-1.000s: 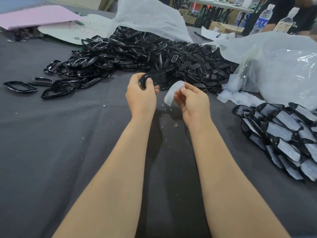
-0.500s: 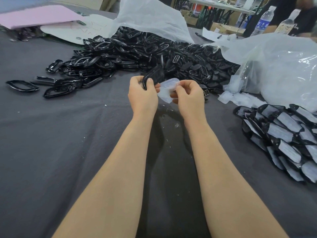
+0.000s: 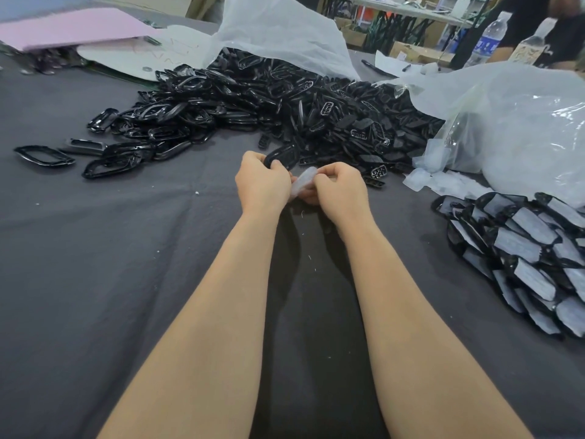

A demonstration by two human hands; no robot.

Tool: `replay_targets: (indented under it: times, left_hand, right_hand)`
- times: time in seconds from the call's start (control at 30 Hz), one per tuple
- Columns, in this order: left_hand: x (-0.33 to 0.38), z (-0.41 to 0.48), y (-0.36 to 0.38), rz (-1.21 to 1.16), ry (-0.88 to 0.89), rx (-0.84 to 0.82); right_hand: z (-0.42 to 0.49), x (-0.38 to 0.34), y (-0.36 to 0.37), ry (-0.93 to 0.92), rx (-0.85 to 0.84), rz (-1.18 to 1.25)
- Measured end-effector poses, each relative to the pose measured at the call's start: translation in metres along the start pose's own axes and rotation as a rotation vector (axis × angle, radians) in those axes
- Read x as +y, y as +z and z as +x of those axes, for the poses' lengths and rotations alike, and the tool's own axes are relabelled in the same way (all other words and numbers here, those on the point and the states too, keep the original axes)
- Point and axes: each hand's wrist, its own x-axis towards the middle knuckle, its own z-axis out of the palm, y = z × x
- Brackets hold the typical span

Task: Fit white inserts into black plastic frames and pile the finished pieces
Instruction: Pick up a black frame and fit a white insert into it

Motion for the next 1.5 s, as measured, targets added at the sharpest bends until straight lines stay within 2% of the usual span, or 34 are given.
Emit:
replay_targets:
  times: [0.13, 0.2, 0.33, 0.47, 0.53, 0.7, 0.83, 1.07, 1.23, 1.5]
  left_hand:
    - [-0.001, -0.004, 0.002, -0.022, -0.001, -0.031]
    - [0.000, -0.005, 0.001, -0.055, 0.006, -0.036]
    - [0.005, -0.008, -0.001, -0.152, 0.051, -0.073]
    - [0.008, -0.009, -0.001, -0.181, 0.138, -0.112]
    - [0.007, -0.009, 0.000, -0.189, 0.151, -0.130]
    - [0.004, -0.008, -0.001, -0.194, 0.156, -0.141]
    - [0.004, -0.007, 0.000, -0.186, 0.152, -0.152]
    - [0.006, -0.008, 0.000, -0.156, 0.145, -0.195]
    - [0.007, -0.011, 0.003, -0.105, 0.197, -0.252]
    - [0.004, -0.011, 0.007, -0.095, 0.222, -0.275]
  right_hand:
    - [0.002, -0.004, -0.007, 0.164, 0.087, 0.407]
    - [0.002, -0.004, -0.008, 0.143, 0.128, 0.450]
    - [0.001, -0.004, -0.013, 0.044, 0.235, 0.378]
    - [0.000, -0.015, -0.017, 0.112, 0.190, 0.748]
    - [0.000, -0.018, -0.017, 0.098, 0.185, 0.815]
    - [-0.005, -0.014, -0.013, -0.163, 0.288, 0.397]
    - [-0.007, -0.015, -0.013, -0.280, 0.232, 0.290]
    - [-0.008, -0.015, -0.016, -0.292, 0.116, 0.209]
    - [-0.008, -0.012, -0.011, -0.323, 0.207, 0.044]
    - [-0.008, -0.010, -0.009, -0.323, 0.334, 0.025]
